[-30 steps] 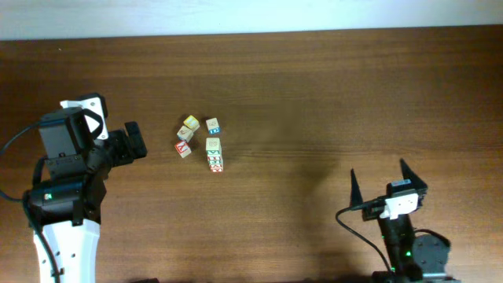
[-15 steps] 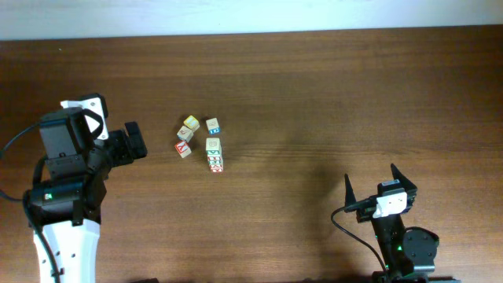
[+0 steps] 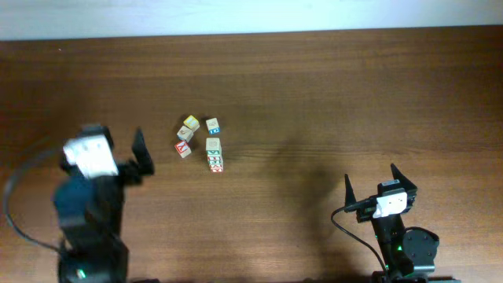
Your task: Rotate 5 blocks
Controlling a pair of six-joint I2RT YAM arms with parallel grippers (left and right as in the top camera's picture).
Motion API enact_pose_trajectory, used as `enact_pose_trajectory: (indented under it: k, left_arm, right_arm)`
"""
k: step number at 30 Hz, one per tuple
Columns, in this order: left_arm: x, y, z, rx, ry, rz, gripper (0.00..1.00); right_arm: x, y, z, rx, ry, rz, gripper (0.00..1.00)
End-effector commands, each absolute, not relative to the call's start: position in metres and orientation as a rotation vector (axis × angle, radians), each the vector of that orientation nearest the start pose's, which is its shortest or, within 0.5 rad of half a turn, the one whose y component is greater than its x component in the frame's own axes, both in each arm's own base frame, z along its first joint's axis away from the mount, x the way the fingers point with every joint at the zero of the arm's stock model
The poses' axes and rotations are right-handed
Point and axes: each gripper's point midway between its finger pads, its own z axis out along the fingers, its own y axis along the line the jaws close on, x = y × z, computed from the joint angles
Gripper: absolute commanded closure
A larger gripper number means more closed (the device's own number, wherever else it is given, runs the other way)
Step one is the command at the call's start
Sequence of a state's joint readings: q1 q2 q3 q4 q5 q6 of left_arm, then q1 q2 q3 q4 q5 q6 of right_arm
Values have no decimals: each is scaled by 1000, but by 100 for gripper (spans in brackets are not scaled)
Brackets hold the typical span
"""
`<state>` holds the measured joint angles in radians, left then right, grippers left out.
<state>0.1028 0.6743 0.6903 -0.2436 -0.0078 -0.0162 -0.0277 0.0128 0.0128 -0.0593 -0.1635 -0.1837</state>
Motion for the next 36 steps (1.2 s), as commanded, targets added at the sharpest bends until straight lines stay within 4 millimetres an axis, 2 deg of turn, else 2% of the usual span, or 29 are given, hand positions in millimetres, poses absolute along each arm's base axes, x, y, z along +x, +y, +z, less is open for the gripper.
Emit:
enact_pose_trajectory:
  k: [1, 6, 10, 13, 20, 36]
  left_arm:
    - [274, 15, 257, -15, 1680, 59, 1]
    - [251, 4, 207, 87, 1561, 105, 1]
    - [247, 4, 181, 111, 1560, 131, 1]
    - [246, 5, 157, 115, 1643, 128, 1]
    - [243, 35, 156, 10, 1655, 227, 1]
    - [243, 37, 156, 4, 1657, 233, 1]
  right_arm:
    - [245, 21, 160, -254, 1611, -25, 1]
    - [245, 21, 160, -254, 1611, -25, 1]
    - [245, 21, 160, -254, 1611, -25, 1]
    - [245, 21, 160, -254, 1611, -25, 1]
    - [245, 22, 160, -254, 1611, -25, 1]
    - [245, 21, 160, -254, 1611, -25, 1]
